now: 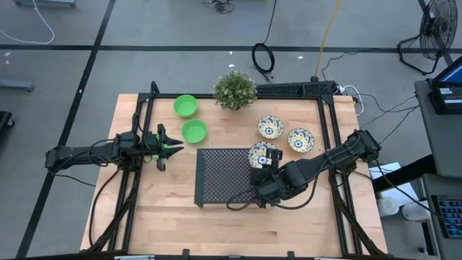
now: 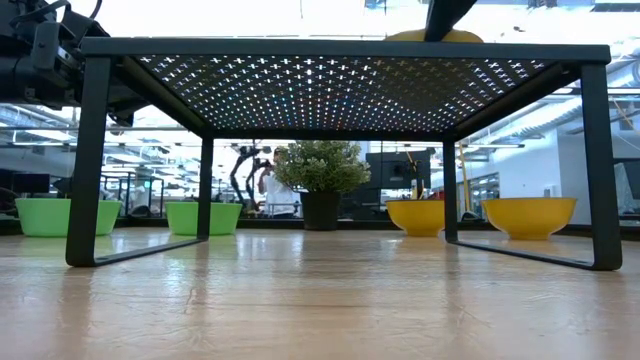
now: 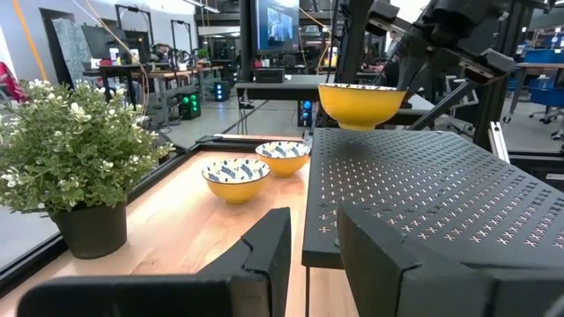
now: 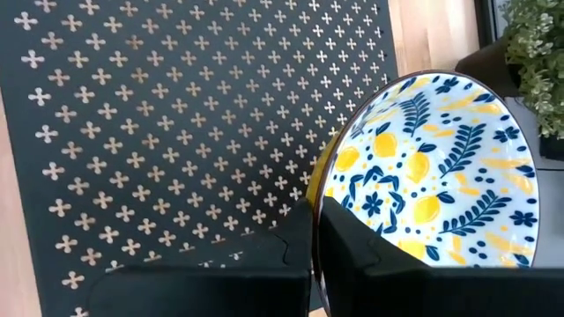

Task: Pick & Place Mini bowls
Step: Put the top right white patterned bowl on the shelf

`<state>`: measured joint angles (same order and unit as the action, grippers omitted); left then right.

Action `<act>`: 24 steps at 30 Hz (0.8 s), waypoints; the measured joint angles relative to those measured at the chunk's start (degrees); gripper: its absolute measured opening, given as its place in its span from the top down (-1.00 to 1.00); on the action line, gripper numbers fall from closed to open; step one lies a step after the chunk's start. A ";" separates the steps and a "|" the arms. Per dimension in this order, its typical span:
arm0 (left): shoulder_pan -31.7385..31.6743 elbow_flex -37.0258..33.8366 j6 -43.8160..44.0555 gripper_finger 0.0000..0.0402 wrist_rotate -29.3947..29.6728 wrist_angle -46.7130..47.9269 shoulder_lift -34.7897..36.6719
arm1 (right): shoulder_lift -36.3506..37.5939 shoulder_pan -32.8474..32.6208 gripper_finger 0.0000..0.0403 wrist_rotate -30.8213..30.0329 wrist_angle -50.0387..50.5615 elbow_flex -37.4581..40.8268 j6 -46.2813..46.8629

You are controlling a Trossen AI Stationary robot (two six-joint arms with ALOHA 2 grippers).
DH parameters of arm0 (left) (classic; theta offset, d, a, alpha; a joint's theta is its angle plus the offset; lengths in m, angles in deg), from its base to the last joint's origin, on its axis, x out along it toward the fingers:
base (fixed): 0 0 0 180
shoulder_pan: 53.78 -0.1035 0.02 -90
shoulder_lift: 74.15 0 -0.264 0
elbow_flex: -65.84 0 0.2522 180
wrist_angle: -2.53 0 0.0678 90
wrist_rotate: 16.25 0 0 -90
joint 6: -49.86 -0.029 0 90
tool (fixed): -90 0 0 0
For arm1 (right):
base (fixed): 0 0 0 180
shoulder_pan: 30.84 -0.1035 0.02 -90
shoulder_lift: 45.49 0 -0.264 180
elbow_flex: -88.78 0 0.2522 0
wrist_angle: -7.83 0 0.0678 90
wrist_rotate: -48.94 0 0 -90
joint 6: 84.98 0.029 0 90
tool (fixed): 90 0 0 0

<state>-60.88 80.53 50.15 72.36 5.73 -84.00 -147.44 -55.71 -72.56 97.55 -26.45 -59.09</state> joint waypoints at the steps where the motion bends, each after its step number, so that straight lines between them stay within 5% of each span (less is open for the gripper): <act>1: 0.01 0.00 0.00 0.51 0.00 -0.01 0.00 | 0.00 0.00 1.00 -0.02 0.21 0.00 0.03; 24: -0.01 0.00 0.00 0.51 0.00 0.00 0.00 | 0.04 0.00 1.00 -0.09 -0.98 1.84 0.46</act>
<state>-60.89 80.53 50.15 72.36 5.73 -84.00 -147.40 -55.71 -72.64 96.57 -24.62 -58.63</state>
